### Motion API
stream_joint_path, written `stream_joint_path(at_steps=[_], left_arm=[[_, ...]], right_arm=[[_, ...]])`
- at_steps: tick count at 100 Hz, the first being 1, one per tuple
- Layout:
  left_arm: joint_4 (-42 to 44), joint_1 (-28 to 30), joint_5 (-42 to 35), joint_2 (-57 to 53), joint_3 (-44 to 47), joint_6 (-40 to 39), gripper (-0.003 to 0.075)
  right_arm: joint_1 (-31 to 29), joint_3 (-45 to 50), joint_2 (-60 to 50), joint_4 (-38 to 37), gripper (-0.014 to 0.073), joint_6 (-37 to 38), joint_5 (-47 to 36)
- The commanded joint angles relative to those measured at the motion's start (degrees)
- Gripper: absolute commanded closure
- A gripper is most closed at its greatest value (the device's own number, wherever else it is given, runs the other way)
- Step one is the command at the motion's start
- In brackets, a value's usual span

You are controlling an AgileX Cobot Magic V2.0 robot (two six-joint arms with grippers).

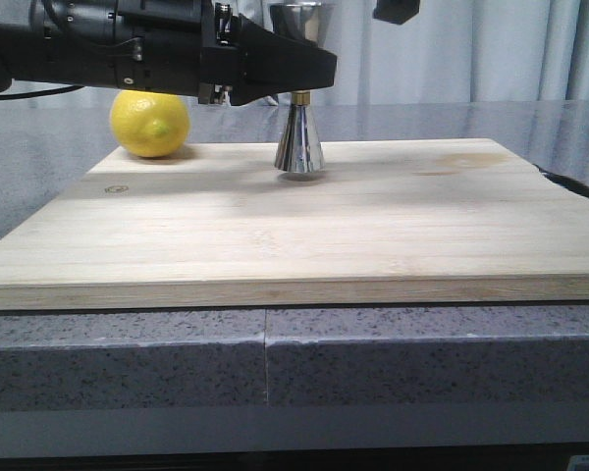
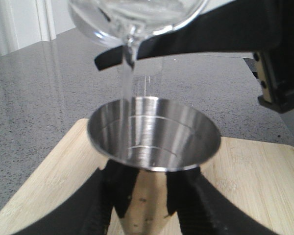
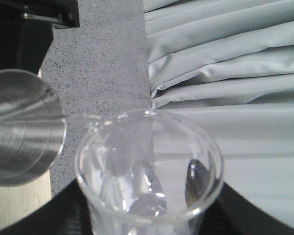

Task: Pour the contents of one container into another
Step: 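Tilt the beaker with the right gripper, pouring liquid into the jigger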

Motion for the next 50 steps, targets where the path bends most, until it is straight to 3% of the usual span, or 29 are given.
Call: stream_joint_path(at_steps=[1,50], left_arm=[[-5.0,-0.4,6.4,-2.7,-1.7,-0.4,0.046],[-5.0,-0.4,6.4,-2.7,-1.7,-0.4,0.046]], right_arm=[[-0.2,-2.0,-2.0,-1.5,0.0313,-0.5,-2.4],[-0.2,-2.0,-2.0,-5.8,0.0313,-0.5,-2.9]])
